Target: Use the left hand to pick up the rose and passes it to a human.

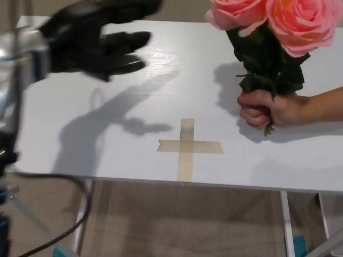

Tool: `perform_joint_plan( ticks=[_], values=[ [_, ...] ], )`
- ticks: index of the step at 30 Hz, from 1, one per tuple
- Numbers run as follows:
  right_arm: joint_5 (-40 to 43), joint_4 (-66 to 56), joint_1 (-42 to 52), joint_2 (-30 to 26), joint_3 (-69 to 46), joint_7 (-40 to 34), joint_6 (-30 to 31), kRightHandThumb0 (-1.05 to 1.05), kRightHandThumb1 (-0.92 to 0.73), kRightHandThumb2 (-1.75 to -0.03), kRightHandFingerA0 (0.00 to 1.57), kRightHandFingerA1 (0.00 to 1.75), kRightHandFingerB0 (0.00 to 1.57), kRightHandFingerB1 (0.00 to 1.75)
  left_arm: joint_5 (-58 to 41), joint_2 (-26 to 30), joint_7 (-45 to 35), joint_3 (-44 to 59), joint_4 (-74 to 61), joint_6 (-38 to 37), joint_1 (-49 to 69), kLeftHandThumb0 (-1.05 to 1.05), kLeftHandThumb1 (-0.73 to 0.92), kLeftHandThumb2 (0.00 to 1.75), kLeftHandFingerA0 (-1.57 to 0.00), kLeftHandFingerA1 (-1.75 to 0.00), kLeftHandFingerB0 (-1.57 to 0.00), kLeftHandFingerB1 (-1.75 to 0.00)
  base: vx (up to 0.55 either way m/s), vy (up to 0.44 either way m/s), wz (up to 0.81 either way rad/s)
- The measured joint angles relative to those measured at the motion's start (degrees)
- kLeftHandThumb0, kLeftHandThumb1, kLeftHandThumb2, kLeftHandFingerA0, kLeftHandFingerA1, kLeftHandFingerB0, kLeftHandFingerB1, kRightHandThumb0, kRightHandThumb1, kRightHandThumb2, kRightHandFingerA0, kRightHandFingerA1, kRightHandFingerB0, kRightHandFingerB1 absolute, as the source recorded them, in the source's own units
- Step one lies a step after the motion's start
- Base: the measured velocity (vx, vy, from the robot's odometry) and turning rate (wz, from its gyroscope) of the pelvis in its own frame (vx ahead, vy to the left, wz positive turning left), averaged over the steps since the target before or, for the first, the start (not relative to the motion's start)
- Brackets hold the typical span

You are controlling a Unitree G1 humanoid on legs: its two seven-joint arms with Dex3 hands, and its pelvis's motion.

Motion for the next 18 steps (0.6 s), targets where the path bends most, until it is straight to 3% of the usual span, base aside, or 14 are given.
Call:
perform_joint_plan(
  ticks=[1,2,4,5,6,7,8,9,10,18],
  values=[
    [0.0,0.0,0.0,0.0,0.0,0.0,0.0,-0.43,-0.60,-0.61,0.69,0.48,0.57,0.43,-0.4,0.7,-0.3,0.9,-1.9,0.0,1.6,-0.75,0.46,0.58,0.00,-0.01,0.00,-0.24,0.00,0.000,0.00],
    [0.0,0.0,0.0,-0.1,0.1,0.0,0.0,-0.43,-0.60,-0.61,0.69,0.48,0.57,0.43,-0.7,1.5,-0.4,2.3,-4.6,0.0,4.0,-0.70,0.37,0.73,0.00,-0.05,-0.04,-0.22,0.00,0.000,0.00],
    [0.0,-0.1,0.0,-0.1,0.1,0.0,0.0,-0.43,-0.60,-0.61,0.69,0.48,0.57,0.43,-1.0,2.2,-0.5,4.1,-8.4,0.0,7.5,-0.65,0.40,0.71,-0.07,-0.27,-0.11,-0.33,0.00,0.000,0.00],
    [0.0,-0.1,-0.1,-0.1,0.1,0.0,0.0,-0.43,-0.60,-0.61,0.69,0.48,0.57,0.43,-1.2,2.5,-0.5,5.6,-11.4,-0.1,10.4,-0.29,0.20,0.82,-0.07,-0.50,-0.06,-0.48,0.00,0.000,0.00],
    [0.0,-0.1,-0.1,-0.1,0.1,0.0,0.0,-0.43,-0.60,-0.61,0.69,0.48,0.57,0.43,-1.4,2.5,-0.5,6.7,-13.6,-0.1,12.7,-0.54,0.46,0.55,-0.40,-0.36,-0.35,-0.32,0.00,0.000,0.00],
    [0.0,-0.1,0.0,-0.1,0.2,0.0,0.0,-0.43,-0.60,-0.61,0.69,0.48,0.57,0.43,-1.8,2.4,-0.5,7.7,-15.9,-0.1,14.9,-0.54,0.46,0.55,-0.40,-0.36,-0.35,-0.32,0.00,0.000,0.00],
    [0.0,-0.1,0.0,-0.1,0.2,0.0,0.0,-0.43,-0.60,-0.61,0.69,0.48,0.57,0.43,-2.2,2.3,-0.6,8.9,-18.1,-0.1,17.4,-0.53,0.45,0.55,-0.51,-0.40,-0.42,-0.35,0.00,0.000,0.00],
    [0.0,-0.1,0.0,-0.1,0.2,0.0,0.0,-0.43,-0.60,-0.61,0.69,0.48,0.57,0.43,-2.7,2.2,-0.7,10.0,-20.3,-0.1,19.9,-0.56,0.41,0.71,-0.53,-0.51,-0.43,-0.45,0.00,0.000,0.00],
    [0.0,-0.1,0.1,-0.1,0.3,0.0,0.0,-0.43,-0.60,-0.61,0.69,0.48,0.57,0.43,-3.2,2.0,-0.9,10.9,-22.1,0.0,22.1,-0.54,0.47,0.57,-0.64,-0.46,-0.50,-0.38,0.00,0.000,0.00],
    [0.0,-0.1,2.0,-0.1,0.5,-0.1,-0.2,-0.39,-0.64,-0.59,0.72,0.47,0.61,0.43,-7.5,0.3,-4.1,16.7,-32.6,0.0,43.4,-0.51,0.51,0.56,-0.72,-0.49,-0.53,-0.38,0.00,0.000,0.00]
  ],
)
